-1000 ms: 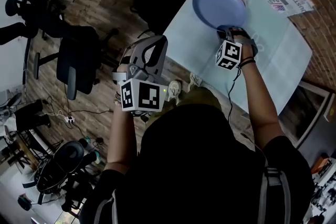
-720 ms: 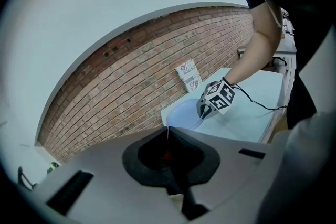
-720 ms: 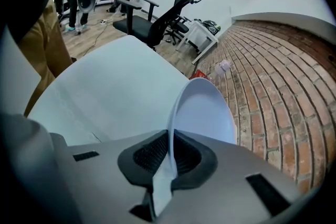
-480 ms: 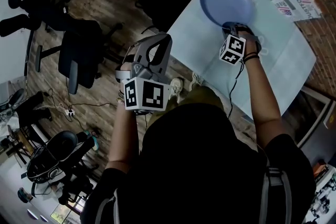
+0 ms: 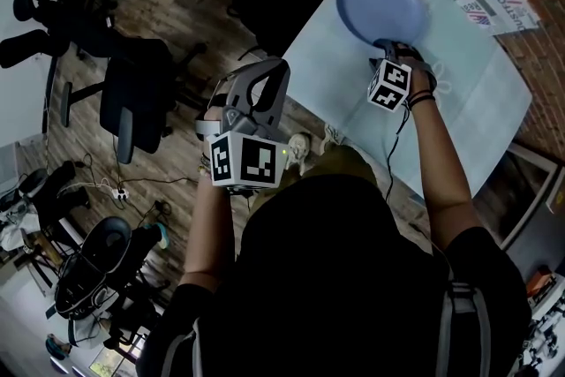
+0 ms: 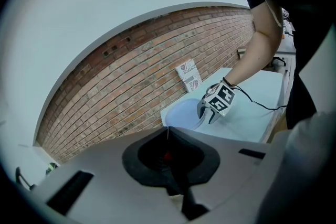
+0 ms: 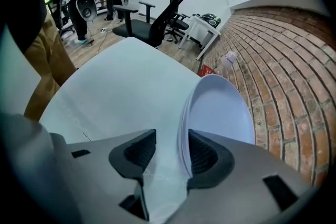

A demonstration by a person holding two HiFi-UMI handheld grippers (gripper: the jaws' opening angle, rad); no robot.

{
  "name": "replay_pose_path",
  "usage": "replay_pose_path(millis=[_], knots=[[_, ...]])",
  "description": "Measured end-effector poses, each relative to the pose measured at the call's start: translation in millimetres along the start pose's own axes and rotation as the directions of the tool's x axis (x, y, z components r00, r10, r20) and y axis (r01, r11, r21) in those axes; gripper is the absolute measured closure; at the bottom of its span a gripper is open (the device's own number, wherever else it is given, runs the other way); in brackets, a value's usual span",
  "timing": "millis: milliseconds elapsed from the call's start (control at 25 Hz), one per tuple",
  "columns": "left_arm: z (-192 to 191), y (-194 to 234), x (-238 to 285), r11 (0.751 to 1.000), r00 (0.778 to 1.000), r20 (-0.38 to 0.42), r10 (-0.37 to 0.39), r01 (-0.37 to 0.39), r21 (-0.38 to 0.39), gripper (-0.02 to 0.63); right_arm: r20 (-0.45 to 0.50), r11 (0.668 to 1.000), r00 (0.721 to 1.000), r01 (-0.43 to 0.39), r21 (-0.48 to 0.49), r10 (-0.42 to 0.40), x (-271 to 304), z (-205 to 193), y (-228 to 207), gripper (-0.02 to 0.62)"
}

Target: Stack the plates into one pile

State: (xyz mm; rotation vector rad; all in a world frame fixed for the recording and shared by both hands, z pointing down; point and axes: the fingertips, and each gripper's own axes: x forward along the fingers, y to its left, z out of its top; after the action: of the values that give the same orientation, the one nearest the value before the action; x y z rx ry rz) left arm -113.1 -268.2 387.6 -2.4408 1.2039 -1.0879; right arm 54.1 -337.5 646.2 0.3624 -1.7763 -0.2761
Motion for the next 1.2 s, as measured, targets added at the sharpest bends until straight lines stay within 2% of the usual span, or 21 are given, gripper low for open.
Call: replay_pose_path(millis=[240,1200], knots=[[0,3,1,1.0,1.0,0.011,-0.006,0.006,-0.002,0.583,-0.009,0.998,0.998,0.062,0.01,-0.061,-4,1,-8,0.407],[-2,-1,-13,1.0,0.999,0.04,-0.017,0.016,0.023,0.583,-0.046,0.993,0.993,0.11,0.043,-0.109,-16,-1,-4,0.407]])
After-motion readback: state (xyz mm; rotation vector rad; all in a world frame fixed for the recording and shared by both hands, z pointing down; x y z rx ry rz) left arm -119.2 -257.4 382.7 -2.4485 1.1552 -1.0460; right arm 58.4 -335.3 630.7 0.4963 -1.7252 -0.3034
